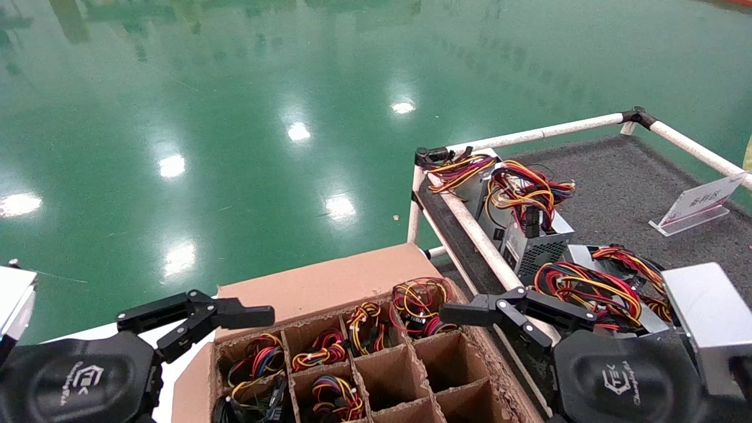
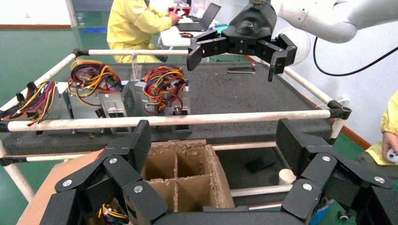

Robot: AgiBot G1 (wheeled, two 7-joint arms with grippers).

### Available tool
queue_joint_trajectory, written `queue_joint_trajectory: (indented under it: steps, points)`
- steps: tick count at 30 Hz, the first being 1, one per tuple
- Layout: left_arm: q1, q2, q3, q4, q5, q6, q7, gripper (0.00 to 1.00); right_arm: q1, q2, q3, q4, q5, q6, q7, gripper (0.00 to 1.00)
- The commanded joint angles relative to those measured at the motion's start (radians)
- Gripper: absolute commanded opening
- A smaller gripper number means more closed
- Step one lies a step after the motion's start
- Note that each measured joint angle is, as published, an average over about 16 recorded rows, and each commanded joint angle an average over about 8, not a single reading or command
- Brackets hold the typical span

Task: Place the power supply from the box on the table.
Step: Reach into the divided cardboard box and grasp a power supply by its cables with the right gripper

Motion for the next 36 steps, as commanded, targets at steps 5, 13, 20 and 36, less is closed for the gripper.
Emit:
queue_joint_trajectory:
  steps: [5,13,20,36]
  points:
    - [0.0,0.0,0.0,0.0,0.0,0.0,0.0,0.0,0.0,0.0,0.0,0.0,0.0,0.0,0.0,1.0]
    - [0.0,0.0,0.0,0.0,0.0,0.0,0.0,0.0,0.0,0.0,0.0,0.0,0.0,0.0,0.0,1.0]
    - [0.0,0.0,0.0,0.0,0.0,0.0,0.0,0.0,0.0,0.0,0.0,0.0,0.0,0.0,0.0,1.0]
    - [0.0,0.0,0.0,0.0,0.0,0.0,0.0,0.0,0.0,0.0,0.0,0.0,0.0,0.0,0.0,1.0]
